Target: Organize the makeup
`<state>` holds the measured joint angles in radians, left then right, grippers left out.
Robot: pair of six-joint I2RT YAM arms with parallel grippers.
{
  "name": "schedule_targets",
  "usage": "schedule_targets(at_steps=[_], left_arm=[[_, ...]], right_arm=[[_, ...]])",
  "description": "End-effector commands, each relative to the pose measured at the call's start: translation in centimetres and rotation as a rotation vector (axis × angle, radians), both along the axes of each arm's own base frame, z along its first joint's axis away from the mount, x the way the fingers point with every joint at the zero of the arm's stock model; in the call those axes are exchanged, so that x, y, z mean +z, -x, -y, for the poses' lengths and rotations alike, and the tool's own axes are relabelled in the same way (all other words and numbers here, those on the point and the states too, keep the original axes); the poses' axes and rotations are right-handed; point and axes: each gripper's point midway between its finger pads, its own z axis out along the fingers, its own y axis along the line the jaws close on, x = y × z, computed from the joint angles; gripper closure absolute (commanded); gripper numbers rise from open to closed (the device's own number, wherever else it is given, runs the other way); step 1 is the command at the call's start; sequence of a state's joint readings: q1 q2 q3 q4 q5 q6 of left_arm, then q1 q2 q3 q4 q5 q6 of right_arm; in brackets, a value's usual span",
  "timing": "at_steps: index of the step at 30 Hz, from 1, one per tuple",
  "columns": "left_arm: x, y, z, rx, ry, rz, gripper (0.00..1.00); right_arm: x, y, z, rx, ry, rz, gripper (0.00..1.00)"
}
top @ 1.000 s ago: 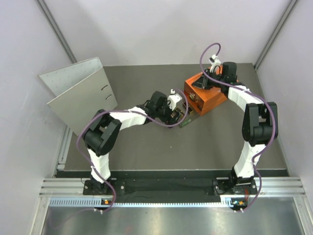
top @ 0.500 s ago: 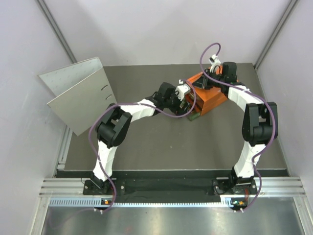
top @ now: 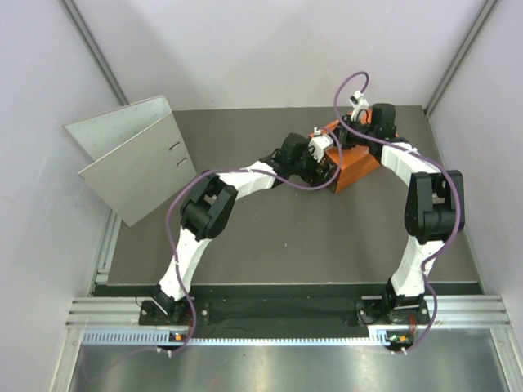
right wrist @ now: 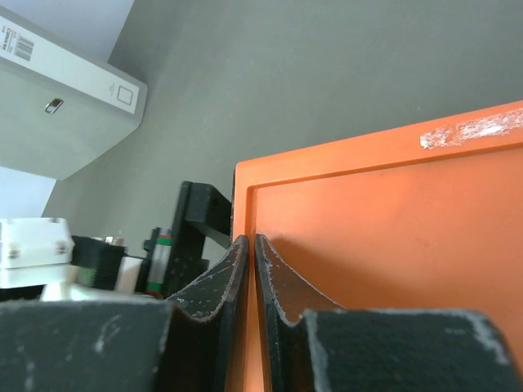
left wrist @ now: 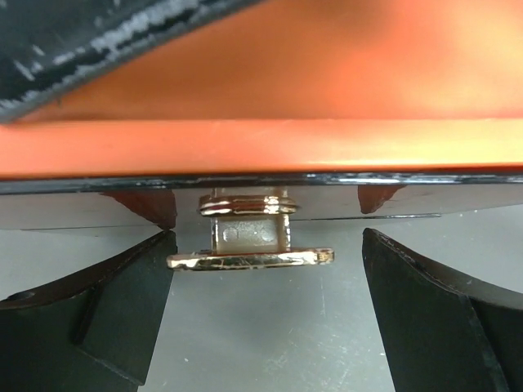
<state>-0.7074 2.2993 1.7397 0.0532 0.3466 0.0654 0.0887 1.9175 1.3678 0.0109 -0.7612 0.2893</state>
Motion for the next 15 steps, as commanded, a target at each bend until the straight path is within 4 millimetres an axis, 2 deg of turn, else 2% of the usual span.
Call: schedule_targets(at_steps=[1, 2, 3, 4, 5, 6, 8, 10, 11, 12, 14, 15], left_arm=[[5.0, -1.5, 1.4, -0.002, 0.088, 0.133, 0.01], [4.4, -1.4, 0.7, 0.01, 0.065, 0.133, 0.01], [5.7, -1.2, 0.3, 0.004, 0.059, 0.171, 0.01], [6.0, -1.1, -0.1, 0.009, 0.049, 0.185, 0.01], [5.4, -0.9, -1.0, 0.022, 0.023, 0.188, 0.01], [7.1, -0.8, -1.7, 0.03, 0.023, 0.225, 0.01], [8.7, -0.6, -3.3, 0.066, 0.01, 0.257, 0.01], [9.8, -0.3, -4.4, 0.091, -0.001, 0.28, 0.01], [9.6, -0.2, -5.2, 0.117, -0.017, 0.276, 0.01], [11.4, -0.2, -6.0, 0.149, -0.014, 0.301, 0.01], [12.4, 0.0, -7.2, 0.184, -0.038, 0.304, 0.01], [13.0, 0.1, -8.3, 0.222, -0.065, 0.298, 0.01]], right_arm=[[-16.0, 10.2, 2.7, -0.038, 0.223, -0.597, 0.9], [-16.0, 10.1, 2.7, -0.04, 0.222, -0.595, 0.9], [-16.1, 10.2, 2.7, -0.04, 0.221, -0.598, 0.9], [-16.0, 10.2, 2.7, -0.039, 0.219, -0.597, 0.9], [-16.0, 10.1, 2.6, -0.04, 0.218, -0.595, 0.9], [-16.0, 10.1, 2.7, -0.041, 0.219, -0.595, 0.9], [-15.7, 9.9, 2.6, -0.039, 0.217, -0.585, 0.9], [-15.3, 9.6, 2.6, -0.041, 0.217, -0.572, 0.9], [-15.1, 9.4, 2.7, -0.044, 0.218, -0.566, 0.9], [-14.8, 9.3, 2.7, -0.046, 0.22, -0.554, 0.9], [-14.1, 8.8, 2.9, -0.061, 0.232, -0.533, 0.87], [-13.1, 8.4, 3.0, -0.068, 0.233, -0.505, 0.87]])
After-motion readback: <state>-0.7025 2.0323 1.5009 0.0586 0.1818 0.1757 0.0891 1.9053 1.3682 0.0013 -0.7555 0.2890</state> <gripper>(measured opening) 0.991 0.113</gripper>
